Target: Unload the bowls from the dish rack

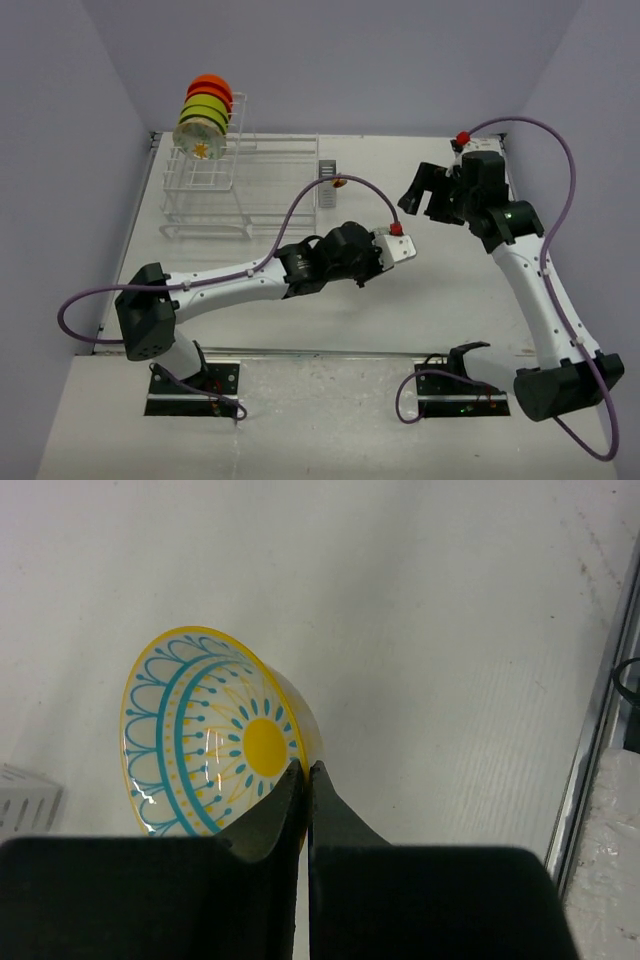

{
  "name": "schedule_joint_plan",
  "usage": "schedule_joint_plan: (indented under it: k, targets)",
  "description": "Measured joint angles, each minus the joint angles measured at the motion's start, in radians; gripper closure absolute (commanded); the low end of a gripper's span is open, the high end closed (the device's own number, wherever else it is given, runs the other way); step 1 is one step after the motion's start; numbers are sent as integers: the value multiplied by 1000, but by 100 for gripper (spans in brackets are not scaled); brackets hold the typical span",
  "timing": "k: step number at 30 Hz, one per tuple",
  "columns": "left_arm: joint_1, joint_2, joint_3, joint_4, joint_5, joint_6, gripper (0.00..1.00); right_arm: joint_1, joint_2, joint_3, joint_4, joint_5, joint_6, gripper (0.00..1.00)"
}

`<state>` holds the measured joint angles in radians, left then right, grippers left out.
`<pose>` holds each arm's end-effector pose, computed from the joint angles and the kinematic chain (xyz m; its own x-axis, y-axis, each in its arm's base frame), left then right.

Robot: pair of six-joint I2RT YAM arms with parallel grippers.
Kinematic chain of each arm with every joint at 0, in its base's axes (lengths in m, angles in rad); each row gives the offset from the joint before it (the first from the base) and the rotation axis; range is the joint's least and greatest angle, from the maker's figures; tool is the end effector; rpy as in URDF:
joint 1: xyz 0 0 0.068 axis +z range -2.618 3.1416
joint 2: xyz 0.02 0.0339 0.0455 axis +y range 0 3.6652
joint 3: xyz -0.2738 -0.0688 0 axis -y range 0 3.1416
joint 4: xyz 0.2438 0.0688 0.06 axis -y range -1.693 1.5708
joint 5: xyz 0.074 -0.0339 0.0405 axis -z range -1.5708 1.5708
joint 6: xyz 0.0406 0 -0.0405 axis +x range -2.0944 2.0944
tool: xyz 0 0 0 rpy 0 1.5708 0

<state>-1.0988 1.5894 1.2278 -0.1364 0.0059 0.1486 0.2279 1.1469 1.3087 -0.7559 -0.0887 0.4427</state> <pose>0.1703 -0.3341 0.3024 -0.0826 0.4874 -0.8693 0.9153 0.3821 0.1273 0.2263 0.0562 0.3975 -0.6198 0.2943 -0.7275 -0.0344 0.9160 0.3998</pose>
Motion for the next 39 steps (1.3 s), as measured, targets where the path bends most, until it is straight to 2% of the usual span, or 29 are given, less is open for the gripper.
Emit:
schedule_joint_plan:
  k: [1,5,7,8,11,14,15,16,17,19,20,21,22,23,28,32,34,37,39]
  targets:
    - [-18,0,-1,6,-5,22,100,0,19,-9,-2,-27,-5,19]
    - [-57,0,-1,43,-13,85,100,3,72,-39,-13,-108,-24,29]
    - [-63,0,-2,53,-36,116,100,11,91,-60,-17,-113,-32,34]
    - [-67,0,-2,56,-50,129,100,15,100,-72,-19,-112,-36,40]
    - [-74,0,-2,61,-100,168,100,34,125,-116,-30,-108,-45,45]
    - [-81,1,-1,60,-130,192,100,55,132,-152,-42,-92,-45,63]
    - [-82,2,-1,61,-132,197,100,61,132,-156,-42,-90,-43,81]
    - [-84,4,-1,64,-132,204,100,66,133,-156,-39,-90,-46,94]
    - [-89,6,-1,67,-134,208,100,71,133,-156,-32,-89,-44,100]
    - [-98,10,6,68,-142,226,100,76,135,-156,-34,-78,-44,100]
    - [-99,12,10,63,-145,230,94,76,135,-156,-34,-77,-43,100]
    - [-100,16,14,62,-152,233,71,76,135,-156,-31,-69,-43,100]
    - [-100,20,18,58,-176,227,20,76,135,-156,-26,-57,-40,100]
    - [-99,26,25,57,-199,236,0,72,136,-156,-22,-45,-40,100]
    - [-92,26,51,34,-354,180,0,-15,215,-143,65,21,-11,100]
    - [-86,-24,87,-47,-544,92,0,-80,418,-72,195,98,31,100]
    - [-51,-50,172,-154,-635,-21,0,-95,547,-6,245,129,54,100]
    - [117,-77,352,-299,-676,-214,0,-103,737,117,305,156,88,100]
    - [262,-127,409,-352,-698,-314,0,-104,830,169,340,168,108,100]
